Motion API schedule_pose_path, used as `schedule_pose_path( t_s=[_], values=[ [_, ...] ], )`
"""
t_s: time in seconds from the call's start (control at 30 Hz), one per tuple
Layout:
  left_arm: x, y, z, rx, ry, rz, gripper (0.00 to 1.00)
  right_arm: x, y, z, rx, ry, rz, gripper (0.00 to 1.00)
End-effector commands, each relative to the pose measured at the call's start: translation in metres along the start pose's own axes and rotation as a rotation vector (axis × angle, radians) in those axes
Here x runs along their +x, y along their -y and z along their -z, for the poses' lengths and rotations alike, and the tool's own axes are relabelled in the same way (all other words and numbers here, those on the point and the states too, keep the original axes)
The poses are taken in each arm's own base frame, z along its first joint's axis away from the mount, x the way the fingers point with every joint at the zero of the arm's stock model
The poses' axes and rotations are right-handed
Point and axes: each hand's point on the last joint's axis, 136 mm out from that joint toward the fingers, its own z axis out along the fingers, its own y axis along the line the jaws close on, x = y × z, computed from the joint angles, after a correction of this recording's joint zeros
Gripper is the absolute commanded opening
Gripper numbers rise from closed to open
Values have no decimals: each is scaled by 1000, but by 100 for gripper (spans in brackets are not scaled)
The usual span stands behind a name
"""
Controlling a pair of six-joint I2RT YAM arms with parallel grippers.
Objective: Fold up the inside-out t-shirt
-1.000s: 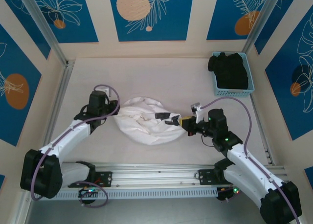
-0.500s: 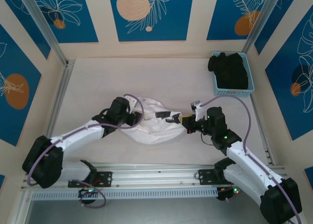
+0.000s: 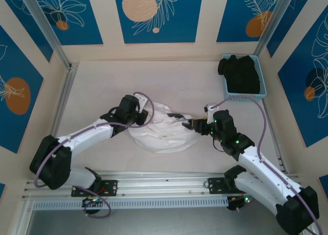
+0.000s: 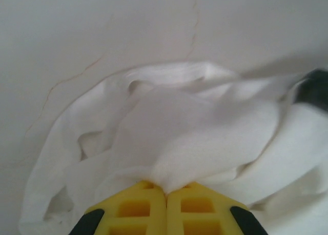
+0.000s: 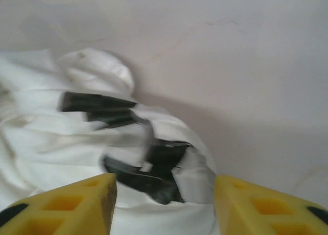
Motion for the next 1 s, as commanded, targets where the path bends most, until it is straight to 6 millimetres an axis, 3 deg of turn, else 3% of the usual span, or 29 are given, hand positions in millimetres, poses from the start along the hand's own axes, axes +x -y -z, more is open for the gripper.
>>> schedule_pose_path(
  t_s=[0.0,0.23,0.43,0.5,0.57,0.77,0.97],
  values=[
    [-26,14,24,146,106,129,0,-30,-44,4,-106,110,214,60],
    [-35,13,43,208,143,195,0,-27,-120,-43,-365,22,345,61],
    [-31,12,43,210,138,202,0,-19,-150,-88,-449,-52,390,58],
    [-30,10,43,202,134,205,0,-13,-157,-100,-451,-84,401,47],
    [-30,4,44,181,133,219,0,-9,-160,-103,-440,-103,411,28],
    [-36,-20,53,137,175,375,0,-22,-145,-75,-378,-69,389,0],
    [-59,-44,72,158,270,501,0,-80,-141,-9,-453,114,331,0]
  ],
)
